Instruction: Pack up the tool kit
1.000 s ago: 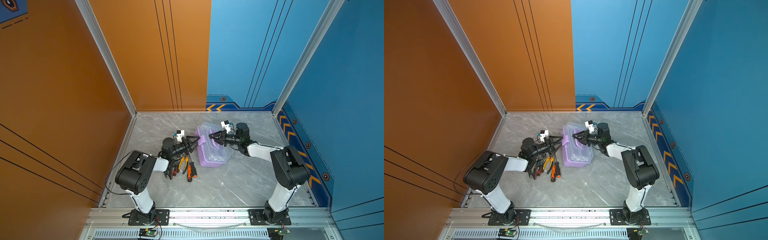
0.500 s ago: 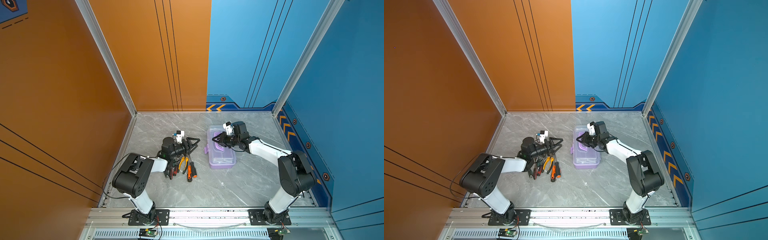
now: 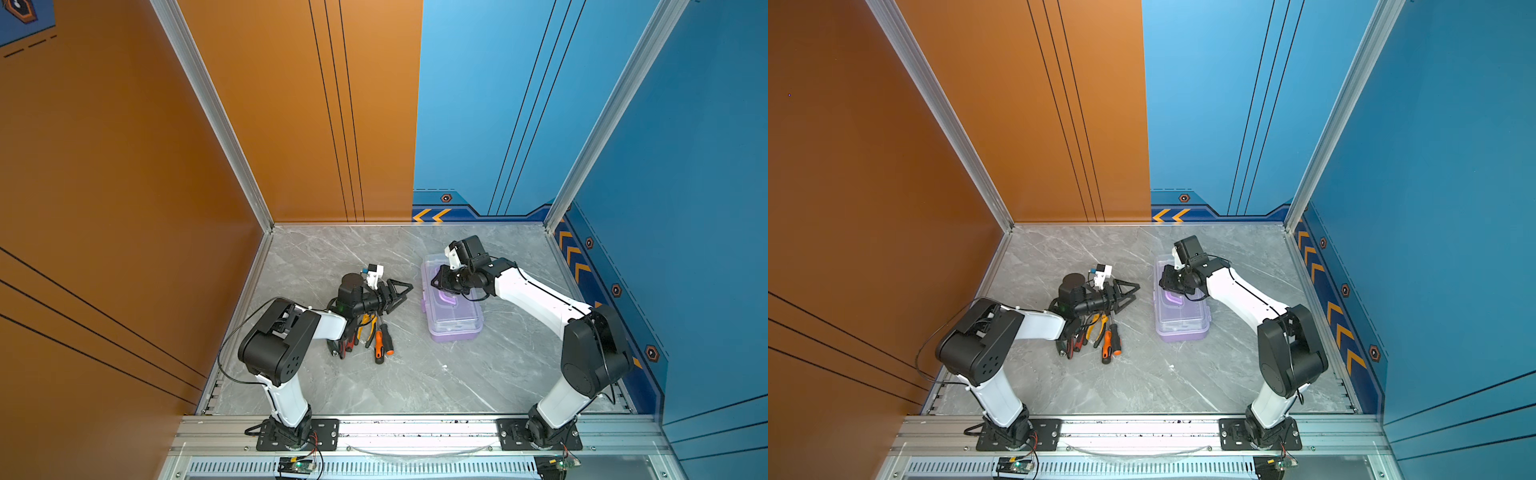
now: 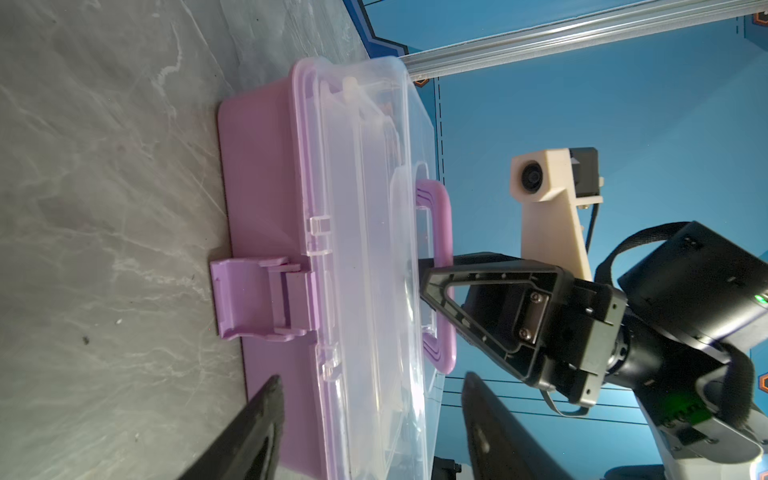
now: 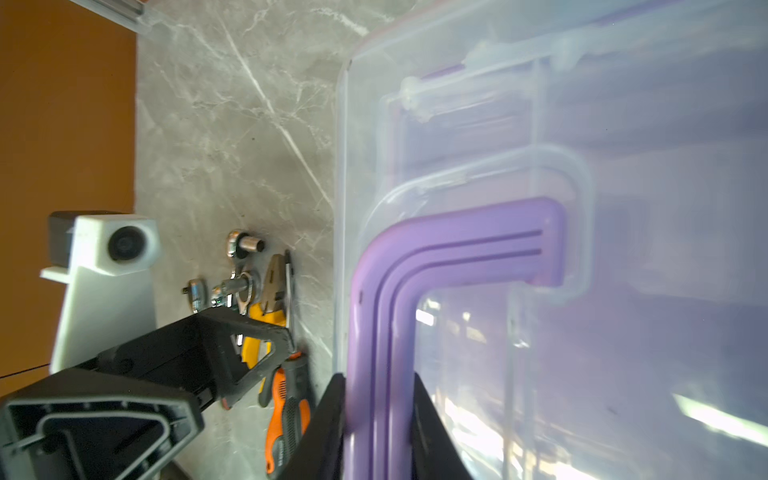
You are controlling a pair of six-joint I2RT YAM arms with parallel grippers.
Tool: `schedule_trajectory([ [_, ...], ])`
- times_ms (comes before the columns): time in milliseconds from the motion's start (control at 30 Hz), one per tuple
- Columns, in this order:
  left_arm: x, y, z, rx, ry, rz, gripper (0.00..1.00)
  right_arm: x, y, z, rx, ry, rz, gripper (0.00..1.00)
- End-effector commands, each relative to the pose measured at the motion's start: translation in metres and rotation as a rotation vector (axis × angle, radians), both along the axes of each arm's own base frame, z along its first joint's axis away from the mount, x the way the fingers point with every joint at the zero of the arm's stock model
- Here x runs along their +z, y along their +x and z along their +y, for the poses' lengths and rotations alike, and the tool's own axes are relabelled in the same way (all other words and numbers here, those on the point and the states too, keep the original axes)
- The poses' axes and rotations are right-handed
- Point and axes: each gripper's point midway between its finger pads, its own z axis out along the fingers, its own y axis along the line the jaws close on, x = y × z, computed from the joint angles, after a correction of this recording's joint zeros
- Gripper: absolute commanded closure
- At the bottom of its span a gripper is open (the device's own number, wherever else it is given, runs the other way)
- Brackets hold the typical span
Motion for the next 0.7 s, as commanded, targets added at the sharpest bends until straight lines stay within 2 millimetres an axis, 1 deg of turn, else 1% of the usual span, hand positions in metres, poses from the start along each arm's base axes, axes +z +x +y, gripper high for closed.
schedule_trajectory([
  [0,0.002,0.005,-0.005,-0.006,0.009,-0.03,0.32,-0.031,-0.026,-0.032,0.014,-0.262,0.082,0.68],
  [33,0.001,0.005,-0.006,-0.01,0.009,-0.027,0.32,-0.034,-0.027,-0.032,0.016,-0.262,0.09,0.66],
  [133,0.002,0.005,-0.008,-0.015,0.006,-0.03,0.32,-0.036,-0.026,-0.034,0.011,-0.281,0.089,0.66],
  [233,0.003,0.007,-0.007,-0.01,0.005,-0.031,0.32,-0.03,-0.024,-0.042,-0.013,-0.337,0.064,0.68],
  [333,0.002,0.008,-0.008,-0.009,0.005,-0.028,0.32,-0.019,-0.022,-0.052,-0.031,-0.418,0.024,0.77],
  [433,0.001,0.009,-0.009,-0.01,0.004,-0.024,0.32,-0.009,-0.021,-0.061,-0.041,-0.497,-0.01,0.81],
  [500,0.001,0.008,-0.009,-0.009,0.005,-0.023,0.32,-0.003,-0.021,-0.063,-0.044,-0.518,-0.027,0.83],
  [600,-0.001,0.008,-0.008,-0.006,0.009,-0.022,0.32,0.001,-0.022,-0.065,-0.052,-0.533,-0.039,0.84],
  [667,-0.002,0.008,-0.008,-0.005,0.01,-0.018,0.32,0.005,-0.022,-0.066,-0.056,-0.543,-0.049,0.91],
])
